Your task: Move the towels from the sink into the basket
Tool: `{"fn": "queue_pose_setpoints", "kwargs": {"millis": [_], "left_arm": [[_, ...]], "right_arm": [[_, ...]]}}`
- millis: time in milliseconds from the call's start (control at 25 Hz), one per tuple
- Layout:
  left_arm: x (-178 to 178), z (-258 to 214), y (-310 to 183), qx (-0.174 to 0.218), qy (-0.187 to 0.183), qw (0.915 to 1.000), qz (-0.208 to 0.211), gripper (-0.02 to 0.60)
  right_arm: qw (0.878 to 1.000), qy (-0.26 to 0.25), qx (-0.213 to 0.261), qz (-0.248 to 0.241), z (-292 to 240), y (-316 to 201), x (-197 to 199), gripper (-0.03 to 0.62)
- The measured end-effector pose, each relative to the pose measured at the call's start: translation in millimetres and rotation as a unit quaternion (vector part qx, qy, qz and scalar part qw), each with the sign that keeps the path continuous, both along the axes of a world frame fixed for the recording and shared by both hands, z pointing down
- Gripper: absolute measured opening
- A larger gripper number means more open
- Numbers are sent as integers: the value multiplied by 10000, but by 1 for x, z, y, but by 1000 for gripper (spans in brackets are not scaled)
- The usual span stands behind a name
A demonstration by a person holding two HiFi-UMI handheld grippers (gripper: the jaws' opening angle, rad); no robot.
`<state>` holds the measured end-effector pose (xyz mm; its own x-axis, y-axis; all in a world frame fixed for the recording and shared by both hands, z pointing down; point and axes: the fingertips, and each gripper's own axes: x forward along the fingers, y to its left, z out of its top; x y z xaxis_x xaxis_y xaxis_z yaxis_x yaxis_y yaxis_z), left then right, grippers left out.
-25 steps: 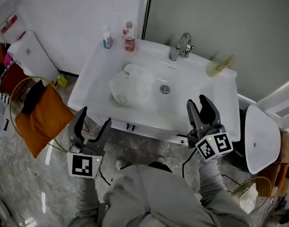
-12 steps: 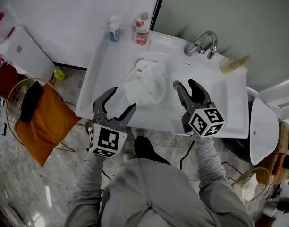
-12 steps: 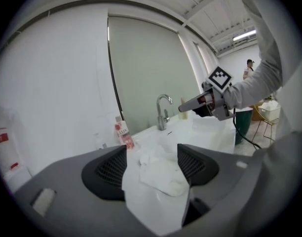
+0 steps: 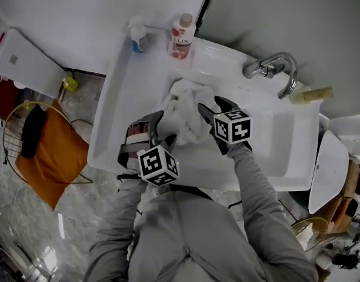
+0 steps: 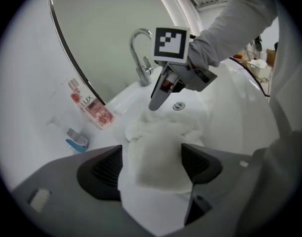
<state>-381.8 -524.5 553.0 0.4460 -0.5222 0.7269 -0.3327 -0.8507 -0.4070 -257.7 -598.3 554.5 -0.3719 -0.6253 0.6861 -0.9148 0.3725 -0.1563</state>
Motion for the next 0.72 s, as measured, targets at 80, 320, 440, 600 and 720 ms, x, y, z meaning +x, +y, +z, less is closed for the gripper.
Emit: {"fn": "queue_pose_setpoints", "kwargs": {"millis": [80,320,440,600,720], "left_arm": [[1,11,-6,-204,-128,9997,-14,408],[3,30,-14,-400,-715,9965,182,411],[5,35,-15,-516,-1043,9927,306,411],[7,47,-16,-630,-1257,9889,488,362],[7,51,-13,-653,-1373,9868,558,288]], "right_arm": [[9993,129,-343,-18,23,-12,3,258],[9938,537,-957,-175,78,-35,3,283],[9891,831,-1175,-301,97,-43,-4,290],[9845,1217,-1208,-368,107,-49,-8,287],[9846,1148,-1234,-469,111,-48,-8,254]]}}
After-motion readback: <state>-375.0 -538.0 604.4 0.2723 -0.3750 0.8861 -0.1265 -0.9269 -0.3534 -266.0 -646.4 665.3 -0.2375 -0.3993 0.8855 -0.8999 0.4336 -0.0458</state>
